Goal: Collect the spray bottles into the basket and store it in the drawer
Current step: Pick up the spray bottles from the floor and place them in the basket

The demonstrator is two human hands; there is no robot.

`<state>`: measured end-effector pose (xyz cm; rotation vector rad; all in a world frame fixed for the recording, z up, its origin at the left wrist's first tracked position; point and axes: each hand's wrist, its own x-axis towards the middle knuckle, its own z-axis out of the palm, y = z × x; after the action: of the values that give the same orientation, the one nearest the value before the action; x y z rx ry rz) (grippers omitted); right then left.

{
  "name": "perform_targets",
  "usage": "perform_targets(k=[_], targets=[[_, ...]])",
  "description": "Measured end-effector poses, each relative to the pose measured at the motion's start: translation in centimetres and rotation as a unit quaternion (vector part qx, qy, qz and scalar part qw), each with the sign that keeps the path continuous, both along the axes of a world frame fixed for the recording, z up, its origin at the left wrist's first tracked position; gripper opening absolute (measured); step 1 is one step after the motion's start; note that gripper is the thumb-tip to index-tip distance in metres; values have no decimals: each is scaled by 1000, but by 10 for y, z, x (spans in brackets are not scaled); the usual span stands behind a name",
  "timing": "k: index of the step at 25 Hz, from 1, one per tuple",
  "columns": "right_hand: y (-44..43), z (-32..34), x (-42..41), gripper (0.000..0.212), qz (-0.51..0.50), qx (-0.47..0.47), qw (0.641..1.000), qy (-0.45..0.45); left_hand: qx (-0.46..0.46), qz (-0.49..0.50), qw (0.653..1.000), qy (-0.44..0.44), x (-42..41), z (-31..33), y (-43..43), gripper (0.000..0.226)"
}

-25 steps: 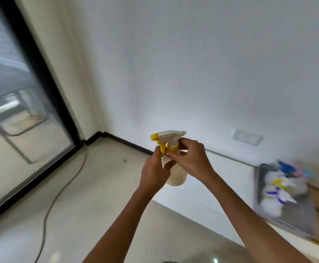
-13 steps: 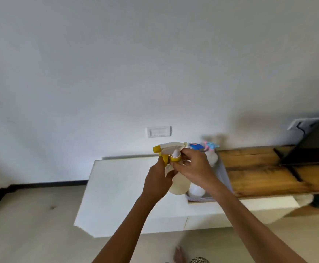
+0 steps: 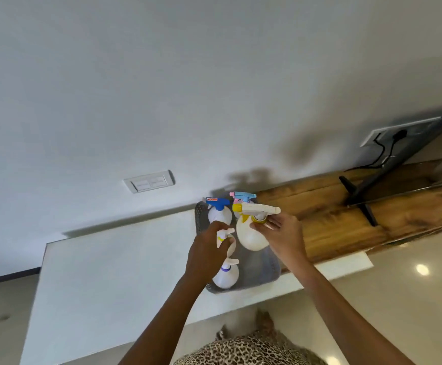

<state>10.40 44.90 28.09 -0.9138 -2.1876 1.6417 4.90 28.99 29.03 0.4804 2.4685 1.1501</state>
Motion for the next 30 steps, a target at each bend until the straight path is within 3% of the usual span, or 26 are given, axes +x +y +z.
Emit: perform_targets(k=[8,13,26,30], targets=[[47,-133,-52,30,-46,-57,995,-70,-57,93,994,-17,-36,-63,28,17],[56,-203,-60,36,-15,-85,989,-116,-87,120,988,-37,-34,-92,39,20],[75,-215,-65,41,65,-29,987,-145,-108,144,983,-47,-27,-109,62,23],[77,-197,-59,55,83,2,986,-148,-113,122,986,-21,-26,-100,64,25]])
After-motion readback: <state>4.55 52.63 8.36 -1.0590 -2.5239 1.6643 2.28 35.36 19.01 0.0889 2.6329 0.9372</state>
